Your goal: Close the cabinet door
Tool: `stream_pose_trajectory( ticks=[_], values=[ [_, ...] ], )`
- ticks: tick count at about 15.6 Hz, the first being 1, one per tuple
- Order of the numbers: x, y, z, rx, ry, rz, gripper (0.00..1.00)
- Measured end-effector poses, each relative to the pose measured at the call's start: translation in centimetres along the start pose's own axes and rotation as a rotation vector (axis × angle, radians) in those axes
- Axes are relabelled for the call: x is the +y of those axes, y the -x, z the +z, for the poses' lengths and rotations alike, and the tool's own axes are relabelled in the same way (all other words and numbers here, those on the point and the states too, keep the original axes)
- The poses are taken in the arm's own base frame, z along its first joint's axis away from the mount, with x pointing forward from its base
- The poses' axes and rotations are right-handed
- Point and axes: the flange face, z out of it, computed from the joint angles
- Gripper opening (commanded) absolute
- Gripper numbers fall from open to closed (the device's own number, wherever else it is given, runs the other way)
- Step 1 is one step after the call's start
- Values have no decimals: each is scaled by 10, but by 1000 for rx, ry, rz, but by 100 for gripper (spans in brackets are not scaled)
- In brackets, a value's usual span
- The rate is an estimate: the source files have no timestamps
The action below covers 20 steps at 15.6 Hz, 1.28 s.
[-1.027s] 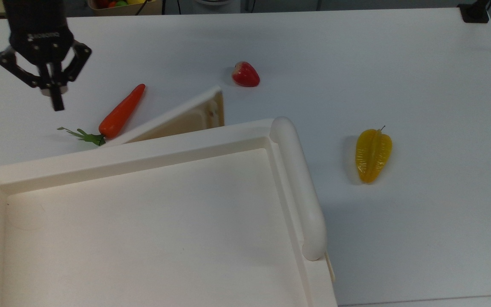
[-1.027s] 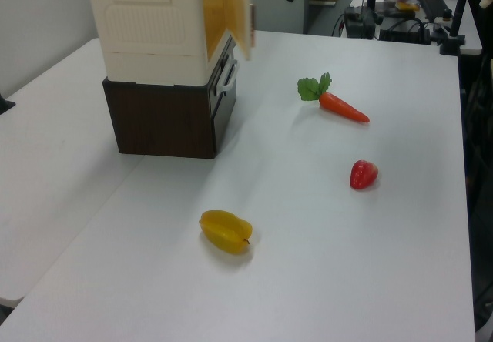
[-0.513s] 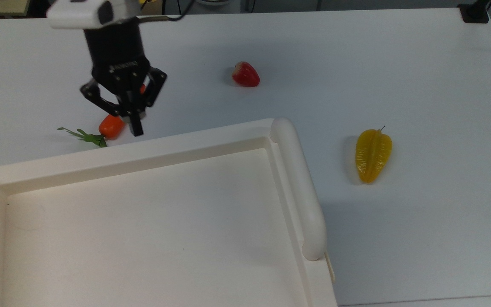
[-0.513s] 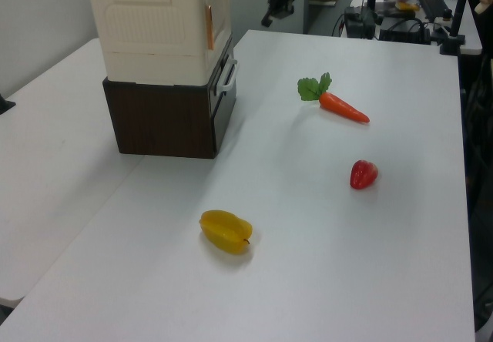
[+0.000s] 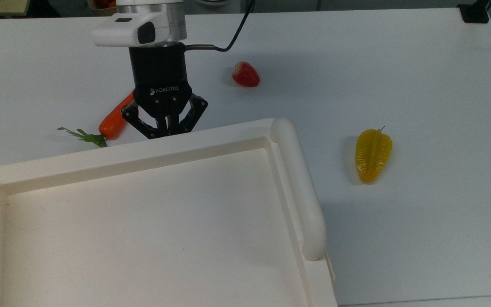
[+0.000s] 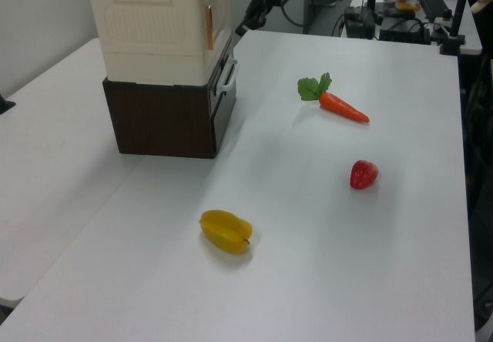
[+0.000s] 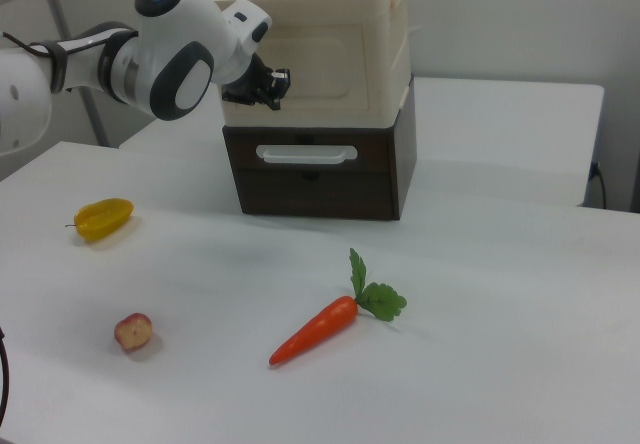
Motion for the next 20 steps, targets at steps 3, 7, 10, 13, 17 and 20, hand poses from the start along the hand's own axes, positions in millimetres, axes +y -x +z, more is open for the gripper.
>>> stream_pose_trajectory(
  ticks=[3,7,10,13,17,20],
  values=[
    [-9,-5,3,29,10,52,3],
    [-18,-13,1,86,26,137,4],
    [-21,-17,0,95,23,184,5],
    [-22,-20,-4,109,23,222,5],
    [-15,-30,-22,142,30,256,7],
    [0,-27,-44,77,-1,328,6]
  ],
)
